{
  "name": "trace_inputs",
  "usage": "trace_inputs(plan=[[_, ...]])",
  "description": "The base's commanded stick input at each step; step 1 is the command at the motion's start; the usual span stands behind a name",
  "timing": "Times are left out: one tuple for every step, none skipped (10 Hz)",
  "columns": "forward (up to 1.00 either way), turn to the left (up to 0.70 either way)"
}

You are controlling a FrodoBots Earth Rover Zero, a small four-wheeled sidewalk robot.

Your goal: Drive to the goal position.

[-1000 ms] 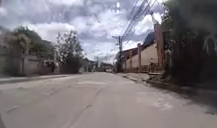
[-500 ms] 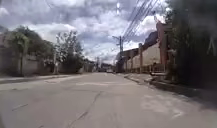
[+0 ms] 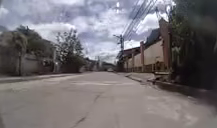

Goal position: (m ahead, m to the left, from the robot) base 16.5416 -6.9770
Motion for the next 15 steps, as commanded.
trace_inputs(plan=[[0.50,0.00],[0.50,0.00],[0.50,0.00],[0.50,0.00],[0.50,0.00],[0.50,0.00],[0.50,0.00],[0.50,0.00],[0.50,0.00],[0.50,0.00],[0.50,0.00],[0.50,0.00],[0.50,0.00],[0.50,0.00],[0.50,0.00]])
